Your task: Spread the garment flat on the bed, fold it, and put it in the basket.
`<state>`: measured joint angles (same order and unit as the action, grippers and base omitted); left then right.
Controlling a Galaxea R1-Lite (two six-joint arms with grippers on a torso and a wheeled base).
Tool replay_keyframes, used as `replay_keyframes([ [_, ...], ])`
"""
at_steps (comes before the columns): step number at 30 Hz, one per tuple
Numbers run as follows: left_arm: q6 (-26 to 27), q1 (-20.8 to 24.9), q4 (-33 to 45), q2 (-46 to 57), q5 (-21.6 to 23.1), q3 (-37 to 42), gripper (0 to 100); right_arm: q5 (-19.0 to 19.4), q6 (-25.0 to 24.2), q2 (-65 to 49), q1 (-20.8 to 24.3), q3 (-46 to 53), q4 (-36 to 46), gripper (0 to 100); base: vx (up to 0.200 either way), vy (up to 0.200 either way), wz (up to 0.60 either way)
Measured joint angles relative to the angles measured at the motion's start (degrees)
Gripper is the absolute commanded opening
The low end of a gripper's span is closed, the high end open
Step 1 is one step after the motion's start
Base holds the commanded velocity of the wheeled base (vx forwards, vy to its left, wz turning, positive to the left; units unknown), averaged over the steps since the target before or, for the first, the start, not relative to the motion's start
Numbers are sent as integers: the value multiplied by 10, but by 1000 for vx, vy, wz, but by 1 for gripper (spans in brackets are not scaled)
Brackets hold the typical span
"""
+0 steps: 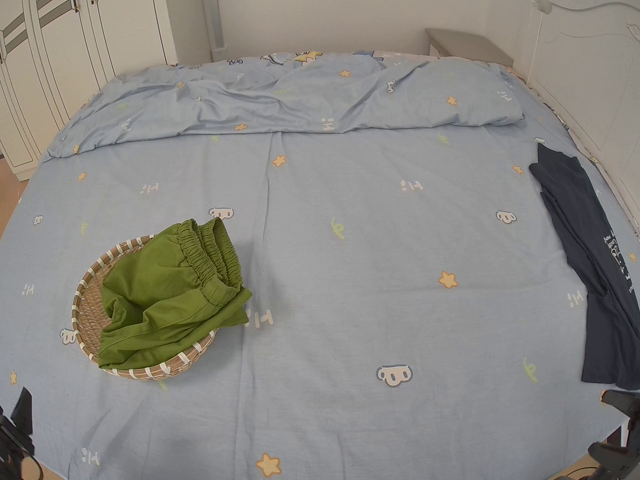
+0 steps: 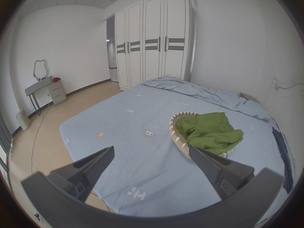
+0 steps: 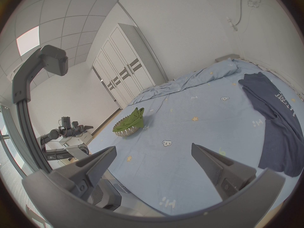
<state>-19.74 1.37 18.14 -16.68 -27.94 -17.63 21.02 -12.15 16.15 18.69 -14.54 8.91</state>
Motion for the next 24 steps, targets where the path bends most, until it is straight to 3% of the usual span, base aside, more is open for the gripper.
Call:
replay_keyframes([
  [4, 25, -24, -33, 68, 33, 63, 100, -2, 1, -64, -4, 20, 20, 100, 0, 0, 0],
  [9, 85, -22, -91, 118, 163, 104, 100, -35, 4, -119, -7, 44, 25, 100, 0, 0, 0],
  [12, 110, -19, -124, 135, 221, 125, 100, -108, 6, -135, -9, 57, 21, 100, 0, 0, 0],
  [18, 136, -14, -159, 154, 272, 151, 100, -264, 39, -149, -10, 76, 15, 100, 0, 0, 0],
  [24, 133, -12, -171, 159, 276, 161, 100, -335, 106, -153, -21, 80, 22, 100, 0, 0, 0],
])
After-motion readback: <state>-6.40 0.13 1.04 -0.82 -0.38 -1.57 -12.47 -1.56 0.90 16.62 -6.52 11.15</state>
